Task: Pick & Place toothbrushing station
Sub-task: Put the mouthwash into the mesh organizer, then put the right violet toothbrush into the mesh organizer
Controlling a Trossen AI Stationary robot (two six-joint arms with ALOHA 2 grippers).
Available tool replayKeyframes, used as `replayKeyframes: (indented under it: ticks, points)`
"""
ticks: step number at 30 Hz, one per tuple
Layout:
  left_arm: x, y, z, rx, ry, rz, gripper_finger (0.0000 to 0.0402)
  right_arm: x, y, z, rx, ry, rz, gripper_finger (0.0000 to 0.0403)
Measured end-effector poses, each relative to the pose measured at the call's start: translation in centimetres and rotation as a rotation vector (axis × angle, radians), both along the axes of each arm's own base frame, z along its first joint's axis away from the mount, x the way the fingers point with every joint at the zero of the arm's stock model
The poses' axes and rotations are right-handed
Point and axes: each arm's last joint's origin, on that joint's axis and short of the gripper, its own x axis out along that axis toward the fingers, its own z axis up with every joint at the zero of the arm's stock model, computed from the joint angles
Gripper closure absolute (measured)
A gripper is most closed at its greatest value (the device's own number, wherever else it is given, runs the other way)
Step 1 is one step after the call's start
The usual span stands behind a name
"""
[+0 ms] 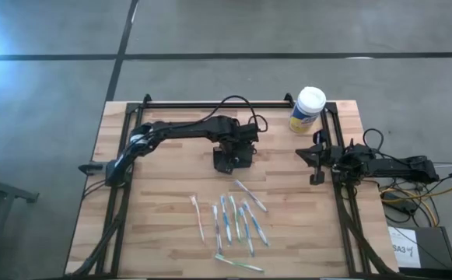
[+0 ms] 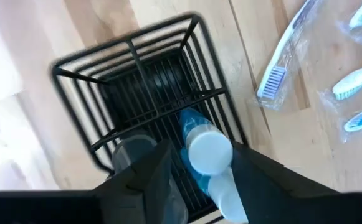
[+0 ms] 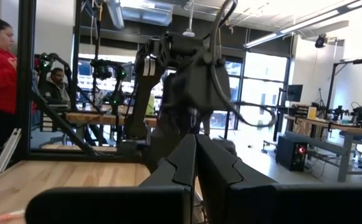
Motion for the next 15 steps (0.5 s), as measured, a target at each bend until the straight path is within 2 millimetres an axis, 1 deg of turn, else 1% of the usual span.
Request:
replayKeyframes:
  ticks: [2,8,12,15]
  points:
    - [-0.2,0.0,0.6,0.002,-0.014,0.000,0.0229,0.0,0.0,0.0,0.000,0.000,0.000,0.0394]
    - [-0.3,0.0,1.5,0.003,-0.028,-0.001,0.0229,0.0,0.0,0.0,0.000,0.000,0.000,0.0394]
    - [-0.7,-0.1,2.7,0.002,-0.010,-0.006,0.0229,0.0,0.0,0.0,0.000,0.000,0.000,0.0394]
    - [-1.6,-0.3,4.2,-0.006,0.020,-0.006,0.0229,0.0,0.0,0.0,0.000,0.000,0.000,0.0394]
